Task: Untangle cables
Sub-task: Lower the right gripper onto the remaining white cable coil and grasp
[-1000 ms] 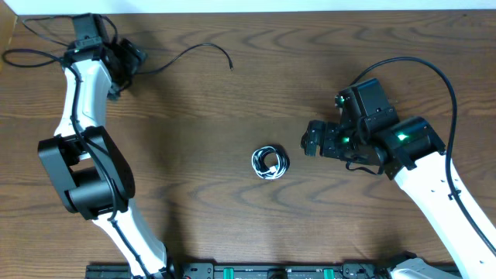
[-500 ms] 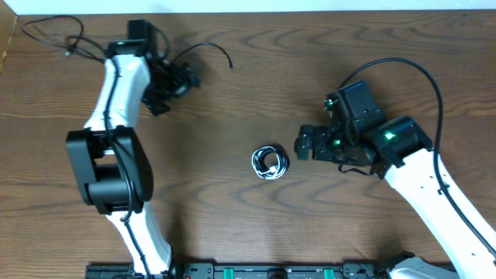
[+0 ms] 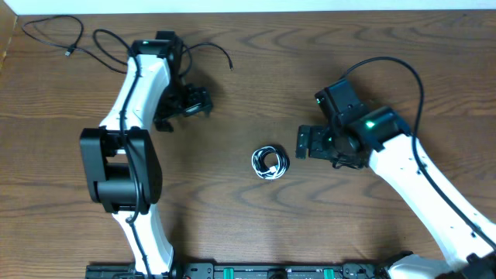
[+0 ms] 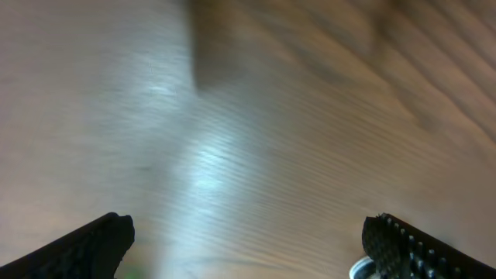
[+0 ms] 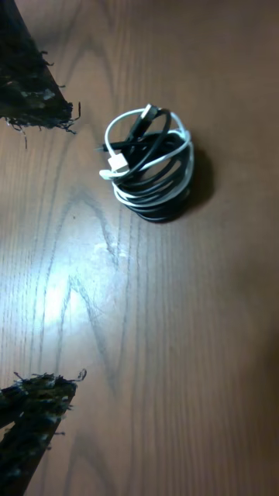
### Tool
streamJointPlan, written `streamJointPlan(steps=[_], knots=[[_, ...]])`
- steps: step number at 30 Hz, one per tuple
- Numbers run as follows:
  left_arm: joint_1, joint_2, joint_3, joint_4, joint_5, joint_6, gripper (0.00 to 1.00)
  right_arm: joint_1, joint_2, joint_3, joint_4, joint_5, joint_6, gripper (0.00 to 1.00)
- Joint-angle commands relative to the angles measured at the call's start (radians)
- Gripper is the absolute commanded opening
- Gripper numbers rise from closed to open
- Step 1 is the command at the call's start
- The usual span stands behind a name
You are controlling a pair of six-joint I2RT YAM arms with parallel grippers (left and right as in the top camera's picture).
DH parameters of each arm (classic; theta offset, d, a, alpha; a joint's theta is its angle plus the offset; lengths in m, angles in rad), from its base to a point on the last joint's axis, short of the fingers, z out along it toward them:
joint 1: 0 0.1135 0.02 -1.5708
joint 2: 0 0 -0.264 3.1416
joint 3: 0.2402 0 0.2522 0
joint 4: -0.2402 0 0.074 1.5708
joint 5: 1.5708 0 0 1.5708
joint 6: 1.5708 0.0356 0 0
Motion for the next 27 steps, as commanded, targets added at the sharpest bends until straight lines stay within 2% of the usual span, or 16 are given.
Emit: streamJointPlan(steps=[1, 5, 10, 12, 15, 19, 24, 25, 27], knots=[[0.078, -0.004, -0.011, -0.028, -0.09, -0.106, 0.99, 0.021, 0.046, -0.006, 0.024, -0.11, 0.017, 0.99], [0.131, -0.003, -0.016, -0.057, -0.091, -0.13, 0.99, 0.071, 0.117, -0.006, 0.092, -0.132, 0.016, 0.99], [0.155, -0.003, -0.029, -0.085, -0.092, -0.126, 0.99, 0.114, 0.226, -0.006, 0.174, -0.11, 0.017, 0.89], [0.155, -0.003, -0.04, -0.084, -0.091, -0.127, 0.99, 0.114, 0.261, -0.006, 0.206, -0.118, 0.026, 0.88], [0.153, -0.003, -0.066, -0.076, -0.091, -0.127, 0.99, 0.113, 0.294, -0.006, 0.255, -0.122, 0.024, 0.78], [0.153, -0.003, -0.097, -0.052, -0.091, -0.127, 0.99, 0.113, 0.304, -0.006, 0.278, -0.119, -0.009, 0.56], [0.153, -0.003, -0.107, -0.033, -0.09, -0.127, 0.99, 0.113, 0.298, 0.009, 0.272, -0.118, -0.063, 0.36], [0.153, -0.003, -0.107, -0.031, -0.09, -0.127, 0.99, 0.113, 0.296, 0.015, 0.266, -0.118, -0.081, 0.33], [0.153, -0.003, -0.107, -0.031, -0.09, -0.127, 0.99, 0.113, 0.293, 0.024, 0.258, -0.119, -0.127, 0.33]])
